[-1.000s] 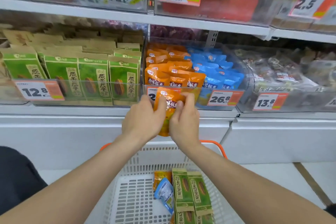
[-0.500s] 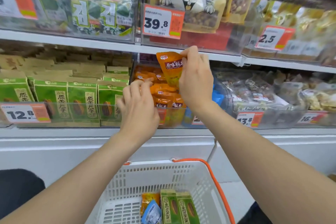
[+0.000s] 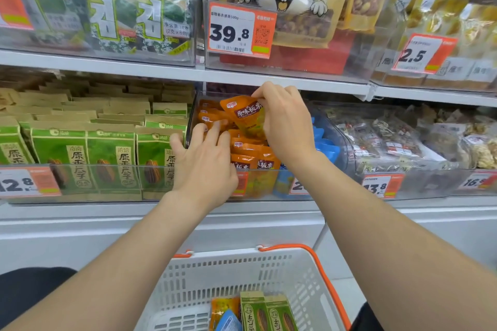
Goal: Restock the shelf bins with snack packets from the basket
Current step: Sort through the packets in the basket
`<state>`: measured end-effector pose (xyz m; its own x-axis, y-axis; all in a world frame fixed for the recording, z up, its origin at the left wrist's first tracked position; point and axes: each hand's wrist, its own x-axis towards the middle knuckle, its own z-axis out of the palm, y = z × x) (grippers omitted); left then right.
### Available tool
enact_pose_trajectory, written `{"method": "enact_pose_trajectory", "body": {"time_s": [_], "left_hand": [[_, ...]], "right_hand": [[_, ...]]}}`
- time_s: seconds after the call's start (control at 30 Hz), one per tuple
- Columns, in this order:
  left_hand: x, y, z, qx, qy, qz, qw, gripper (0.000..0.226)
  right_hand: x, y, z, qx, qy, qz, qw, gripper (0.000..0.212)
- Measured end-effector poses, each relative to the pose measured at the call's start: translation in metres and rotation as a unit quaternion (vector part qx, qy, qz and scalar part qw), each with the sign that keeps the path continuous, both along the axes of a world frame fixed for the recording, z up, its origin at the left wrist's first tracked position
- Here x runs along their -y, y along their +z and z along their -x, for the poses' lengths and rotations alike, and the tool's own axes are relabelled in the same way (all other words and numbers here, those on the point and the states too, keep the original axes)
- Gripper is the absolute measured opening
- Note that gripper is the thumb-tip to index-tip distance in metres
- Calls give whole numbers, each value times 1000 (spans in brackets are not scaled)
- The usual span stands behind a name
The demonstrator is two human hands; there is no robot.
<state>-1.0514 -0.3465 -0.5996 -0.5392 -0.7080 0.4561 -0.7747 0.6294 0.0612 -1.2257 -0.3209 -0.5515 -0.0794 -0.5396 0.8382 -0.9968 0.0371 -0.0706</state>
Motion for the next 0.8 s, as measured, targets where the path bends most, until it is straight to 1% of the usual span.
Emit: {"method": "enact_pose_trajectory", "body": {"time_s": [0.1,0.2,0.3,0.43,0.53,0.6,0.73,0.8], "left_hand": [[0,-4,2,11,20,2,1000,46],[-1,-6,2,13,36,5,999,48],[0,-5,-1,5,44,-2,999,55],[-1,-4,-5,8,35,-16,999,59],[-2,-3,-7,12,23,-23,999,59],[-2,-3,-8,8,17,-28,999,56],[1,-6,-10,-5,9,-25,1000,47],[2,-9,-9,-11,8,-21,1000,44]], "right_hand": [[2,-2,0,31,28,-30,999,17],[3,-1,0,62,35,-64,995,13],[5,-2,2,82,-12,-108,991,16],[3,-10,6,65,-105,-187,975,23],[0,-14,5,57,-130,-248,958,23],[-1,-14,3,72,-125,-233,962,25],[-2,-7,6,151,-93,-158,971,24],[-3,-6,8,173,-87,-163,967,23]]}}
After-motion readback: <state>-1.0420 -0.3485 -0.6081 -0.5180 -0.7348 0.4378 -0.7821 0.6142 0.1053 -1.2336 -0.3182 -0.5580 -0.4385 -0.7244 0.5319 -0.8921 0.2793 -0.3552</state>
